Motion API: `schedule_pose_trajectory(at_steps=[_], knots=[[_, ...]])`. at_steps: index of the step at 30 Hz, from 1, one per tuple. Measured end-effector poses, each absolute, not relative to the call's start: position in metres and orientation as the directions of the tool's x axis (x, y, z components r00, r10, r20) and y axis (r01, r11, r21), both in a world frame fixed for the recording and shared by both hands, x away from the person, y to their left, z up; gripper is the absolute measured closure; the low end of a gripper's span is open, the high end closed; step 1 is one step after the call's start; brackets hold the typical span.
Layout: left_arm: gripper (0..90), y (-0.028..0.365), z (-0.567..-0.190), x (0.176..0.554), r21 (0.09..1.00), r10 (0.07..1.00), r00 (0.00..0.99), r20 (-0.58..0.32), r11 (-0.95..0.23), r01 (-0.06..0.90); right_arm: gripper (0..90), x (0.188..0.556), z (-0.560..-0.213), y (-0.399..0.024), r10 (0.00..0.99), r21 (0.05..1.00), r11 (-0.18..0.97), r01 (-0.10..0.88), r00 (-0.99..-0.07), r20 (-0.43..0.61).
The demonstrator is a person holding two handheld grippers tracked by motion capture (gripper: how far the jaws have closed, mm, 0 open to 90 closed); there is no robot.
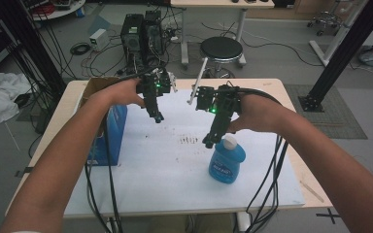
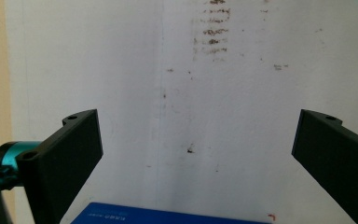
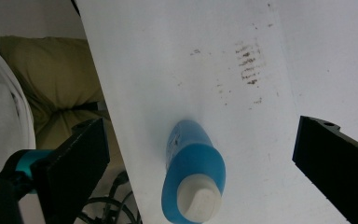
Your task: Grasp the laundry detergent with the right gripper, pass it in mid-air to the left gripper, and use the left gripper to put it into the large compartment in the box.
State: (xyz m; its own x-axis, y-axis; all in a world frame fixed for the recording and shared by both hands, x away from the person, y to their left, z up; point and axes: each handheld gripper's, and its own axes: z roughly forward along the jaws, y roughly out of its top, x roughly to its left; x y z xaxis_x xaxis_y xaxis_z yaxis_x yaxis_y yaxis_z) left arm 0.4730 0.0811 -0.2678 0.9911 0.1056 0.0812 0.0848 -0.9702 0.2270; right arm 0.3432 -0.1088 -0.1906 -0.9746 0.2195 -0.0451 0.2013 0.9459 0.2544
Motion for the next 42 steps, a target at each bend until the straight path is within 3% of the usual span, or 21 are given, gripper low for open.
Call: schedule_pose_trajectory(at_steps=[15, 34, 42], knots=[[1.7, 0.078, -0.269, 0.474, 0.23, 0.096, 0.992, 0.084, -0.97, 0.075, 2.6, 0.337, -0.183, -0.158, 0.323, 0.303, 0.907, 0.292, -0.945, -0.057], [1.7, 0.073, -0.272, 0.469, 0.227, 0.086, 0.992, 0.09, -0.972, 0.064, 2.7, 0.314, -0.208, -0.211, 0.433, 0.345, 0.847, 0.403, -0.901, -0.01], [1.7, 0.072, -0.277, 0.467, 0.219, 0.079, 0.993, 0.087, -0.974, 0.059, 2.7, 0.304, -0.233, -0.229, 0.459, 0.463, 0.782, 0.418, -0.888, 0.026]])
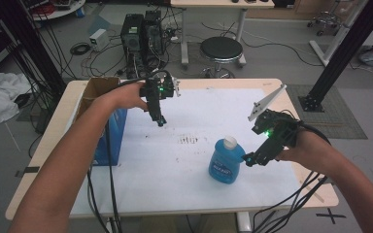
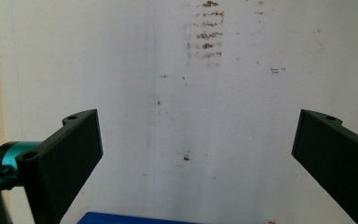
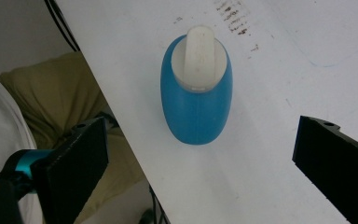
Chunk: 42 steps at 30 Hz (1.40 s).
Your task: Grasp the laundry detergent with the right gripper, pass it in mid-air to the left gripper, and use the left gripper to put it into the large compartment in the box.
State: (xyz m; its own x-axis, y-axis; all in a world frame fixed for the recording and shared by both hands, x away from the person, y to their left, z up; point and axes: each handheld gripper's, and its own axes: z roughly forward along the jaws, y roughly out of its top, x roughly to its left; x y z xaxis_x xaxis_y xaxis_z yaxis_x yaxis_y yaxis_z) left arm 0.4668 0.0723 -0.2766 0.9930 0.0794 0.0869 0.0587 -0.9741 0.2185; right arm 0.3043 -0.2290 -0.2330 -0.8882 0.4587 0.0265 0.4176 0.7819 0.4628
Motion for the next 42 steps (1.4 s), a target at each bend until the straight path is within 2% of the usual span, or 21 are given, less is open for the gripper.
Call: schedule_pose_trajectory(at_steps=[11, 21, 42], knots=[[1.7, 0.073, -0.279, 0.467, 0.216, 0.077, 0.993, 0.085, -0.975, 0.057, 2.7, 0.295, -0.265, -0.252, 0.473, 0.604, 0.683, 0.411, -0.879, 0.062], [1.6, 0.076, -0.28, 0.466, 0.216, 0.086, 0.993, 0.084, -0.974, 0.066, 2.6, 0.287, -0.288, -0.271, 0.487, 0.683, 0.606, 0.408, -0.869, 0.087], [1.7, 0.077, -0.279, 0.464, 0.22, 0.088, 0.992, 0.087, -0.973, 0.067, 2.6, 0.284, -0.332, -0.277, 0.502, 0.731, 0.551, 0.403, -0.86, 0.096]])
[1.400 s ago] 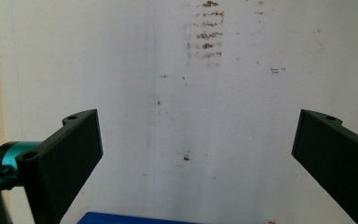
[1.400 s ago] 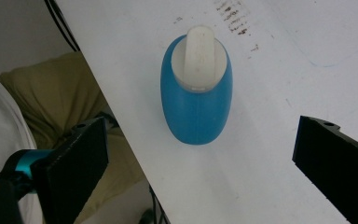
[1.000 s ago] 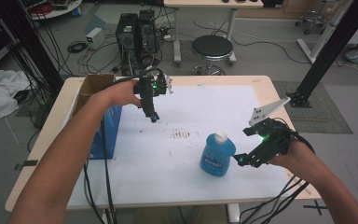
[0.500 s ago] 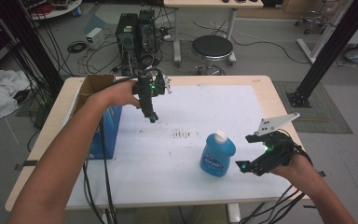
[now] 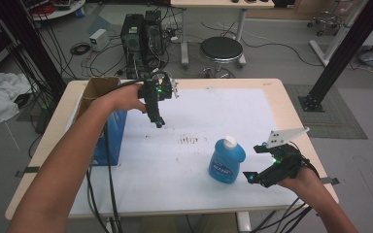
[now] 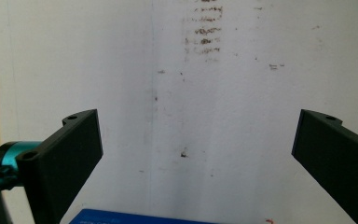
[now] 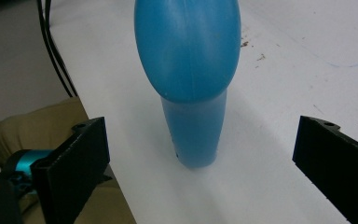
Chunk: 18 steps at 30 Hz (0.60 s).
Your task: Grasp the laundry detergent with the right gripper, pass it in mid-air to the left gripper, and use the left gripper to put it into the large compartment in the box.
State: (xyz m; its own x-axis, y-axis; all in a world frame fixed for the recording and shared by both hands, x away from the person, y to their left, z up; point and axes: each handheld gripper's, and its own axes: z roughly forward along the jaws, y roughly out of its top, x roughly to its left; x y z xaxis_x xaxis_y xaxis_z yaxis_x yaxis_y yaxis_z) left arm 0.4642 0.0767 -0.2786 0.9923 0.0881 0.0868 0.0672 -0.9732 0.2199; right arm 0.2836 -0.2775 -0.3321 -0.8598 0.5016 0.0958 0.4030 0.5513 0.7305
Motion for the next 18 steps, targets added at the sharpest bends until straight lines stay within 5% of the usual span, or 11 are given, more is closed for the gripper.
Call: schedule_pose_trajectory(at_steps=[18], knots=[[1.7, 0.077, -0.28, 0.464, 0.216, 0.09, 0.992, 0.085, -0.974, 0.07, 2.7, 0.287, -0.358, -0.267, 0.477, 0.749, 0.547, 0.375, -0.874, 0.089]])
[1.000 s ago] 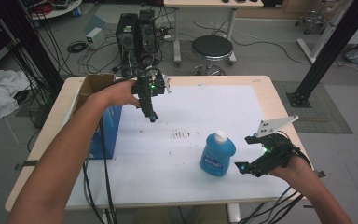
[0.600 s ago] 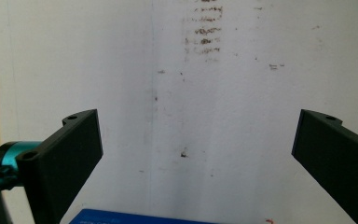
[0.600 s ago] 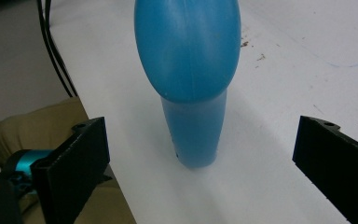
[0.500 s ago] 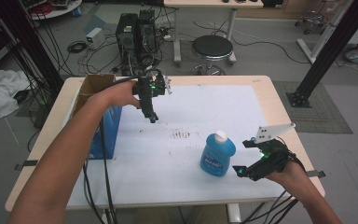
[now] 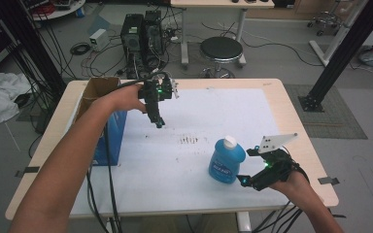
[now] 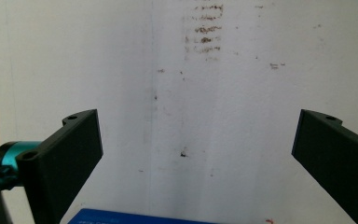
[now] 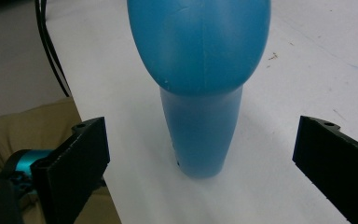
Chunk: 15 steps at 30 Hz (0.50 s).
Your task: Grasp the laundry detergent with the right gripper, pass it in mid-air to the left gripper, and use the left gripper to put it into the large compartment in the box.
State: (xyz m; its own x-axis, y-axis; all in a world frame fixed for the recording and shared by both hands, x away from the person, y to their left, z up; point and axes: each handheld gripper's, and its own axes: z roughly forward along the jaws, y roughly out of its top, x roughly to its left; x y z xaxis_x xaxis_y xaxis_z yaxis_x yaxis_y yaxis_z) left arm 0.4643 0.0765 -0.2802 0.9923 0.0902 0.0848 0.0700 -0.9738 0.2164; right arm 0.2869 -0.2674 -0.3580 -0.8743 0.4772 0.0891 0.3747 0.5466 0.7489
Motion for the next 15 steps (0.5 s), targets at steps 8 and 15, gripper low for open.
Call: schedule_pose_trajectory(at_steps=[8, 15], knots=[[1.7, 0.078, -0.279, 0.464, 0.214, 0.094, 0.992, 0.086, -0.974, 0.073, 2.7, 0.291, -0.369, -0.259, 0.465, 0.771, 0.526, 0.359, -0.88, 0.093], [1.7, 0.078, -0.279, 0.463, 0.215, 0.094, 0.992, 0.087, -0.974, 0.074, 2.7, 0.293, -0.377, -0.251, 0.465, 0.794, 0.495, 0.352, -0.88, 0.1]])
